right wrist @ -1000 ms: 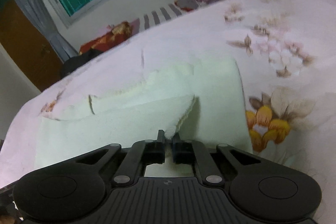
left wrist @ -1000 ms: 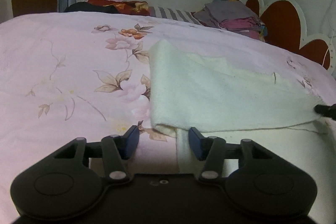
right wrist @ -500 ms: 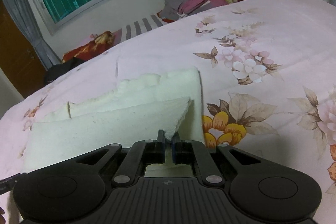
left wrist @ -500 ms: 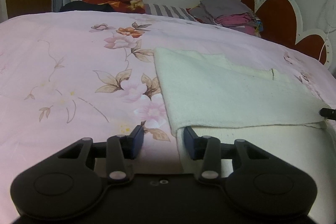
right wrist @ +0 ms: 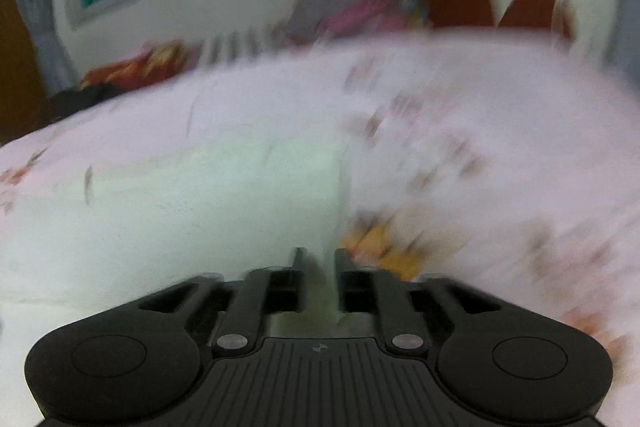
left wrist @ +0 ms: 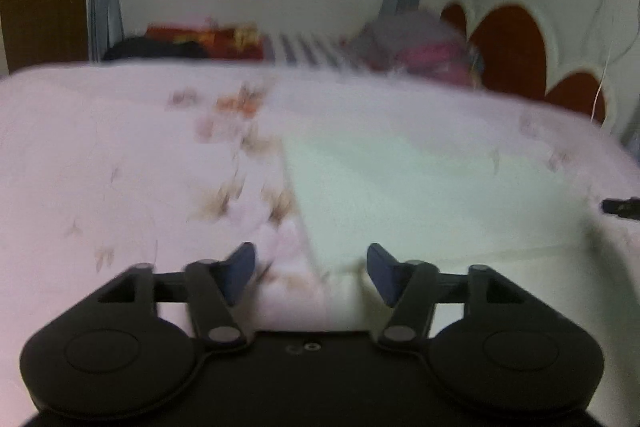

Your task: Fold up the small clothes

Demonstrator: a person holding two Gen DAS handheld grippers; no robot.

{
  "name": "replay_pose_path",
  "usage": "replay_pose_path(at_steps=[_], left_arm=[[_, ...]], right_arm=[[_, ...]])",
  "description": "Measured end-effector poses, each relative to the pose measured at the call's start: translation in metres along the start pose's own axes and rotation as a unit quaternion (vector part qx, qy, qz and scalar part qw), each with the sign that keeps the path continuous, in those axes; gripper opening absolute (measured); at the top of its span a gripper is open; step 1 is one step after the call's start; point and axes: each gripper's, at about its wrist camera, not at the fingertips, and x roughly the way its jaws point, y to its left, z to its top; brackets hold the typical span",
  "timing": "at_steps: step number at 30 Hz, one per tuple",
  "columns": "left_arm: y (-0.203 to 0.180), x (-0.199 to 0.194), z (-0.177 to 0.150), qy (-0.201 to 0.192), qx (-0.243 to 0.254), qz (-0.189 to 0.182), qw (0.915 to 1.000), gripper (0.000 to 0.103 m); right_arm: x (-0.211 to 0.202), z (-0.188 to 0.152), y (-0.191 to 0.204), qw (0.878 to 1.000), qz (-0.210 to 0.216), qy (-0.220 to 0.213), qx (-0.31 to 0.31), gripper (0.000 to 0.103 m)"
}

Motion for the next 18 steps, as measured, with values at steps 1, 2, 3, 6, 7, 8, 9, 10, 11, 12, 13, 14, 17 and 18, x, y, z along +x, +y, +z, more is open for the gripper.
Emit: replay_pose_path(at_steps=[1,2,3,6,7,8,9,10,11,12,13,14,17,18], left_arm=[[-0.008,0.003,0.003,-0.002,-0.005,-0.011,0.9999,0.06],[-0.019,0.01,0.005,0.001,-0.004,-0.026,0.9997,0.06],[-0.03,0.019,0.006,0.007,0.001,-0.033,0.9994,0.06],[-0.051,0.047,0.005,0.026,0.009,-0.034,0.999,0.06],[-0.05,0.054,0.003,0.034,0.001,-0.033,0.9989,0.061],[-0.044,0.059,0.0,0.041,-0.013,-0.039,0.9983,0.06],[-0.037,0.059,-0.002,0.038,-0.025,-0.05,0.9977,0.06],[-0.032,0.057,-0.003,0.039,-0.031,-0.058,0.9971,0.06],[-0.029,0.055,-0.001,0.045,-0.028,-0.063,0.9966,0.06],[-0.029,0.054,0.002,0.05,-0.023,-0.065,0.9964,0.06],[-0.03,0.053,0.008,0.047,-0.021,-0.065,0.9966,0.061],[-0.032,0.055,0.014,0.036,-0.016,-0.067,0.997,0.062],[-0.043,0.078,0.037,0.027,0.003,-0.071,0.9971,0.065],[-0.047,0.088,0.043,0.029,0.009,-0.074,0.9968,0.066]], right_arm=[[-0.007,0.002,0.004,1.0,0.024,-0.016,-0.006,0.045],[-0.007,0.005,0.011,0.998,0.055,-0.008,-0.013,0.044],[-0.004,0.005,0.02,0.997,0.075,0.002,-0.02,0.044],[0.013,-0.002,0.061,0.991,0.115,0.02,-0.068,0.044],[0.019,-0.005,0.069,0.989,0.119,0.032,-0.077,0.044],[0.025,-0.009,0.075,0.987,0.129,0.045,-0.083,0.044],[0.027,-0.013,0.075,0.986,0.133,0.052,-0.086,0.044],[0.03,-0.016,0.072,0.987,0.123,0.058,-0.084,0.044],[0.032,-0.018,0.06,0.99,0.103,0.061,-0.071,0.044],[0.033,-0.016,0.047,0.993,0.091,0.062,-0.053,0.044],[0.031,-0.015,0.036,0.994,0.087,0.063,-0.037,0.044],[0.03,-0.012,0.029,0.994,0.091,0.062,-0.026,0.044],[0.032,0.007,0.03,0.993,0.112,0.038,-0.008,0.044],[0.037,0.013,0.036,0.993,0.115,0.038,-0.005,0.044]])
